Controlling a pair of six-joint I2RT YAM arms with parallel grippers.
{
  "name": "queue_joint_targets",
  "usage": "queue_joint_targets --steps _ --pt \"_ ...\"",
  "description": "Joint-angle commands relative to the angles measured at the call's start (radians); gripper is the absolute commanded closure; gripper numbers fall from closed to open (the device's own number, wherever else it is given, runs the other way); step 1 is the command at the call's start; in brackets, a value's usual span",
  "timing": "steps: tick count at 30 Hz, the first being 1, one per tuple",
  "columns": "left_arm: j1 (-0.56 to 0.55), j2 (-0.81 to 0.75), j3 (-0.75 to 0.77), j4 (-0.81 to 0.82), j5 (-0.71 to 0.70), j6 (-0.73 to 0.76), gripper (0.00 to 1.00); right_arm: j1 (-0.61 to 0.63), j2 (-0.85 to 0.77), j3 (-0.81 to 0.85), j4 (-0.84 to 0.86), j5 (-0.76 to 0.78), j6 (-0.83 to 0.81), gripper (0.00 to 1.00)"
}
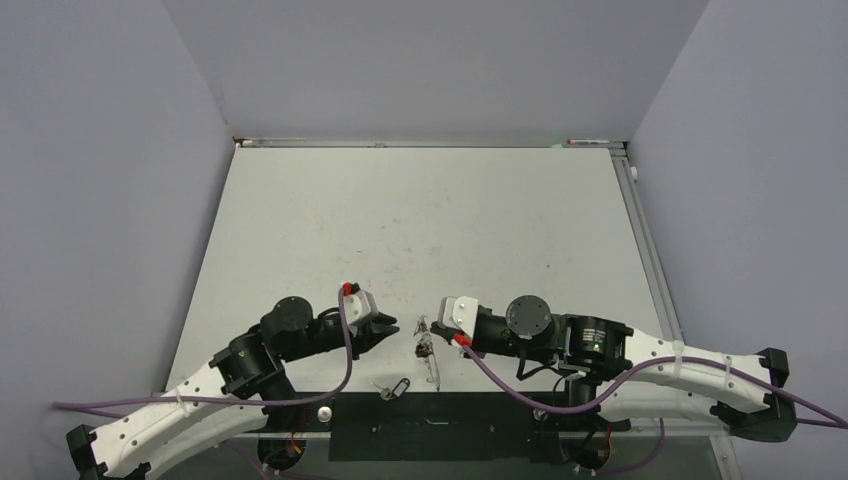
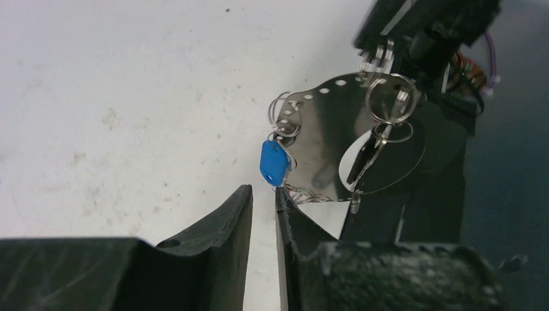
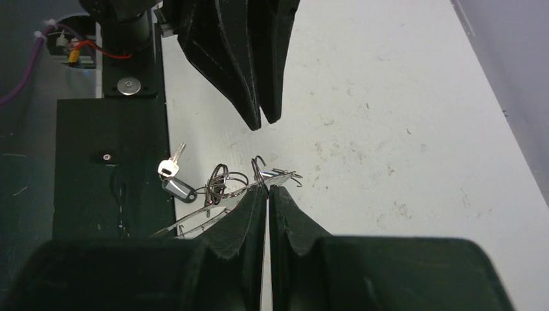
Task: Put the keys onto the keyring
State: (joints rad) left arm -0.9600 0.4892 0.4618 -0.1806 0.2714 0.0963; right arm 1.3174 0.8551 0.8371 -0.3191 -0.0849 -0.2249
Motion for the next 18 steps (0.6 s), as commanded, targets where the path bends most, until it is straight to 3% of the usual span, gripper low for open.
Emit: queue_joint_targets --steps 1,5,10,14,18 --pt "0.004 0.034 0.14 -0.146 -0.248 -0.453 0.84 0.007 -0.048 0.011 0.072 0.117 0.011 0.95" --pt "0.004 0.107 0.232 -0.453 -0.405 -0.748 0.85 0.007 -0.074 0.006 0.083 0.215 0.023 0.95" --pt "-0.052 0.182 0.26 -0.707 -0.384 -0.986 0.79 0.007 -0.096 0.002 0.099 0.336 0.04 0.95" --pt "-0.182 0.177 0.188 -0.737 -0.458 -1.164 0.7 0.008 -0.1 0.003 0.102 0.417 0.049 0.95" --pt "-0.284 0.157 0.095 -0.664 -0.464 -1.331 0.63 0.008 -0.106 0.003 0.1 0.466 0.053 0.95"
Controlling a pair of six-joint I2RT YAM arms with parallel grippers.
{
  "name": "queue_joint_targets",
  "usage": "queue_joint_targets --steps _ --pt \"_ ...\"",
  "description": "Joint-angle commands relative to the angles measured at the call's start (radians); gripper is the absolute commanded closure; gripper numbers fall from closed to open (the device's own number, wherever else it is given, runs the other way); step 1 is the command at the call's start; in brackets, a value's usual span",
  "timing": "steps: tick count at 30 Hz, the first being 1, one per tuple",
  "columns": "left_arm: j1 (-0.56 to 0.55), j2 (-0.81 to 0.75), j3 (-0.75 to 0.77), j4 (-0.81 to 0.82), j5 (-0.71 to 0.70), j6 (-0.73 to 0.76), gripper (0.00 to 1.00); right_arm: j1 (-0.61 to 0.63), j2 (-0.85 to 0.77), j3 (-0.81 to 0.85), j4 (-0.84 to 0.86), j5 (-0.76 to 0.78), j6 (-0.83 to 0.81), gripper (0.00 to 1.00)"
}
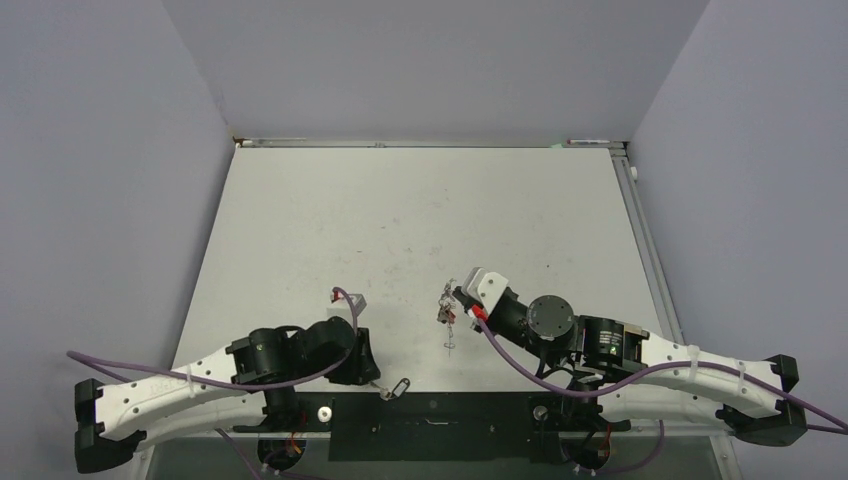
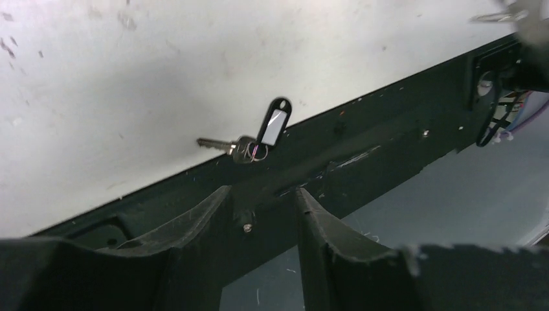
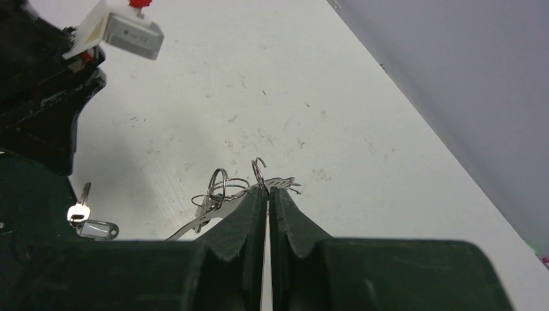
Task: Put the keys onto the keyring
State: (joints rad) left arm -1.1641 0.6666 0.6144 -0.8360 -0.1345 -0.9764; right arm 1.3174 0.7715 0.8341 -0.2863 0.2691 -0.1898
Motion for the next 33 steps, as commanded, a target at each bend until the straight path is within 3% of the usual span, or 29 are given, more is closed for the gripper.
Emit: queue_joint_targets --steps 1,3,6,9,13,15,21,33 --pt "-0.106 -0.022 -0.067 -0.012 -0.08 -0.294 0.6 0.008 -0.024 0.007 0.068 0.116 0.019 0.95" --pt "-0.158 -0.019 -0.079 -0.023 -0.127 -0.357 0.52 0.008 -0.027 0.008 0.066 0.118 0.02 0.95" --pt "-0.234 0.008 -0.132 0.063 -0.158 -0.429 0.5 0.008 -0.033 0.009 0.067 0.114 0.021 0.95" --pt "-0.337 0.096 -0.147 0.184 -0.212 -0.381 0.51 0.008 -0.039 0.009 0.065 0.107 0.024 0.95" --pt "-0.485 0.298 -0.041 0.12 -0.489 -0.276 0.53 0.008 -0.048 0.008 0.063 0.103 0.027 0.95" --pt "-0.5 0.407 -0.002 0.106 -0.535 -0.221 0.53 0.009 -0.053 0.007 0.063 0.097 0.03 0.95" --pt "-0.504 0.626 0.103 0.139 -0.533 -0.029 0.53 0.009 -0.06 0.004 0.062 0.085 0.034 0.95" --pt "-0.506 0.849 0.205 0.082 -0.386 0.095 0.59 0.01 -0.053 0.003 0.061 0.075 0.036 0.95"
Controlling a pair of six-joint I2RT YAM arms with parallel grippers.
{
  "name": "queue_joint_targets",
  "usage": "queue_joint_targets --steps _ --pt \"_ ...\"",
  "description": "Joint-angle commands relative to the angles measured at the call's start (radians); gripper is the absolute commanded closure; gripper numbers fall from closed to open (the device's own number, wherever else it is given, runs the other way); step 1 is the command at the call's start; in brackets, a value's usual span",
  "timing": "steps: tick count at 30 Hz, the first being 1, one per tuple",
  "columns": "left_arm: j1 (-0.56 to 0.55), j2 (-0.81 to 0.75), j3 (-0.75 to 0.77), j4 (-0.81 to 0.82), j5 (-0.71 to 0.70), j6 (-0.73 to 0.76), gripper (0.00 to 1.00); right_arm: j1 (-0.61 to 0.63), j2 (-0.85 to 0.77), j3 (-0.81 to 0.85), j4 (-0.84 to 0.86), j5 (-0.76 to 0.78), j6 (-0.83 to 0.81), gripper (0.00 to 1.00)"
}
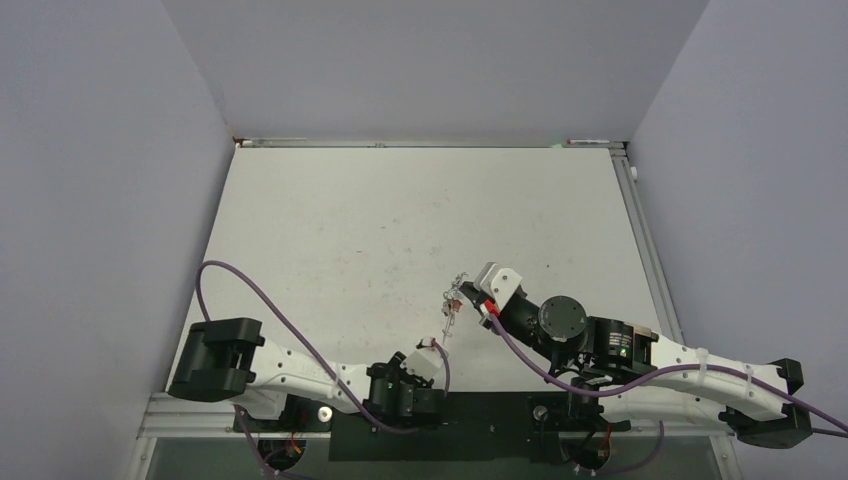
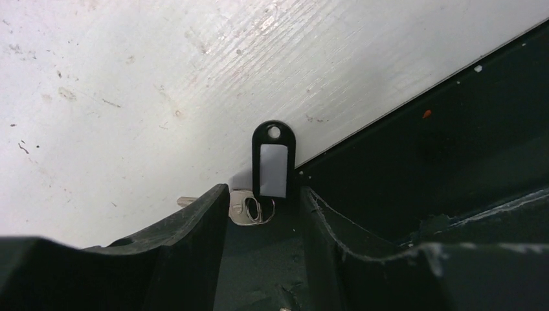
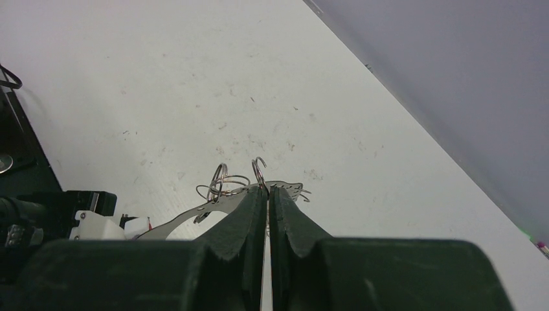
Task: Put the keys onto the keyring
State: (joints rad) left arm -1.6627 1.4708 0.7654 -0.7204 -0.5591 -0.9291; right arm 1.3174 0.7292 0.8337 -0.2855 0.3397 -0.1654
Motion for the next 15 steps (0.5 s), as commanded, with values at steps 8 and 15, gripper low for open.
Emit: queue_joint_targets --steps 8,15 --pt "-0.007 0.079 0.101 -0.087 0.049 0.061 0.72 0.011 -0.002 0.001 0.059 0.001 0.011 0.95" --pt "-0.007 0.081 0.103 -0.15 0.063 0.045 0.71 0.011 0.006 0.002 0.059 -0.003 0.012 0.95"
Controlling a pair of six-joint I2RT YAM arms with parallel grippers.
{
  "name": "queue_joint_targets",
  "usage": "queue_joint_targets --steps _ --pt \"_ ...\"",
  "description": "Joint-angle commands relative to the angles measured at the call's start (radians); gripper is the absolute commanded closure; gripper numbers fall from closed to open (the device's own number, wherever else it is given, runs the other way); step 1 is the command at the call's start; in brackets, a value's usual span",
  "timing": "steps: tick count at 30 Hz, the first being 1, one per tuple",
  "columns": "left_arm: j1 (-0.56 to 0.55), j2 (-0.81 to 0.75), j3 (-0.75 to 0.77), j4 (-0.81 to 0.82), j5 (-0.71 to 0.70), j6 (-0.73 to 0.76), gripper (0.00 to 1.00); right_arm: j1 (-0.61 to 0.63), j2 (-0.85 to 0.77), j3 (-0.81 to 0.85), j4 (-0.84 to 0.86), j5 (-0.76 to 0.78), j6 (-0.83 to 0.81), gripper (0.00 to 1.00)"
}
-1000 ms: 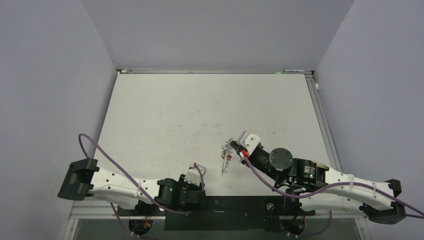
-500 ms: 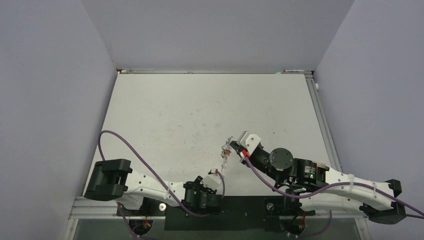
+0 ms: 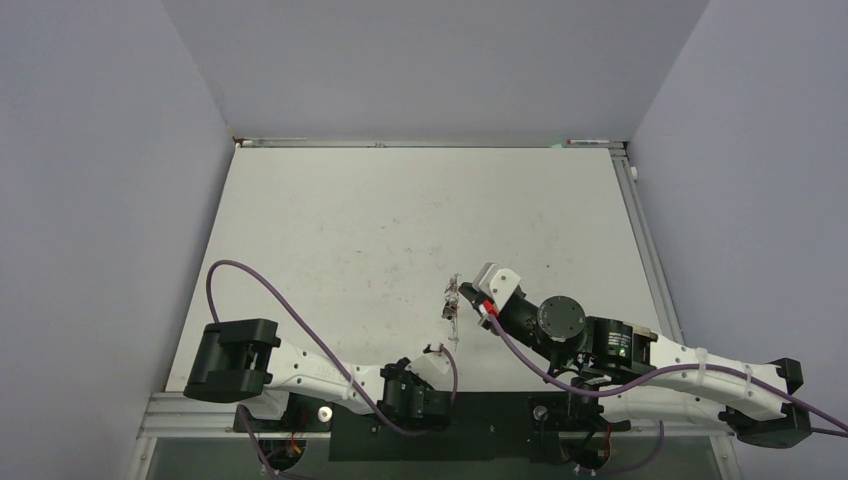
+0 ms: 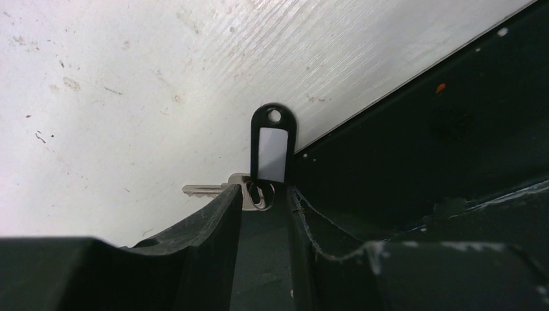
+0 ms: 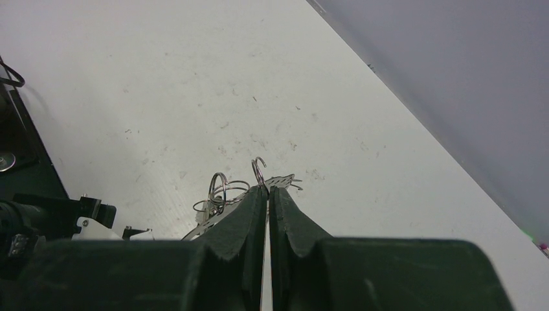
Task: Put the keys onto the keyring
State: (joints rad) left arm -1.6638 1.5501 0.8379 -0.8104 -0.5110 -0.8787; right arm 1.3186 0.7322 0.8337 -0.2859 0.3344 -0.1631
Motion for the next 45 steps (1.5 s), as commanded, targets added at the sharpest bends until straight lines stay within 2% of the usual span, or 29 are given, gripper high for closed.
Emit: queue_joint_targets --steps 1,10,18,22,31,42,45 --pt "-0.007 0.0 0.024 -0.054 0.017 -0.001 0.71 0.009 0.004 0.002 0.058 0.001 0.009 0.95" --pt "-0.007 0.001 0.005 -0.005 0.025 0.045 0.75 0.009 0.005 0.002 0.054 -0.003 0.012 0.95" --pt "-0.004 0.002 -0.015 0.023 0.025 0.073 0.87 0.009 0.006 0.002 0.052 -0.011 0.013 0.95" --pt "-0.002 -0.004 -0.011 0.029 0.013 0.094 0.99 0.009 0.008 0.002 0.052 -0.014 0.013 0.95" --pt "0.001 -0.038 0.031 -0.011 0.0 0.116 1.0 0.01 0.008 0.004 0.05 -0.015 0.011 0.95" --pt "0.014 -0.341 -0.018 0.006 0.004 0.147 1.0 0.009 -0.007 0.007 0.056 -0.003 0.003 0.95" --pt "0.022 -0.444 -0.025 0.021 -0.012 0.2 1.0 0.01 -0.011 0.008 0.059 0.0 -0.001 0.95"
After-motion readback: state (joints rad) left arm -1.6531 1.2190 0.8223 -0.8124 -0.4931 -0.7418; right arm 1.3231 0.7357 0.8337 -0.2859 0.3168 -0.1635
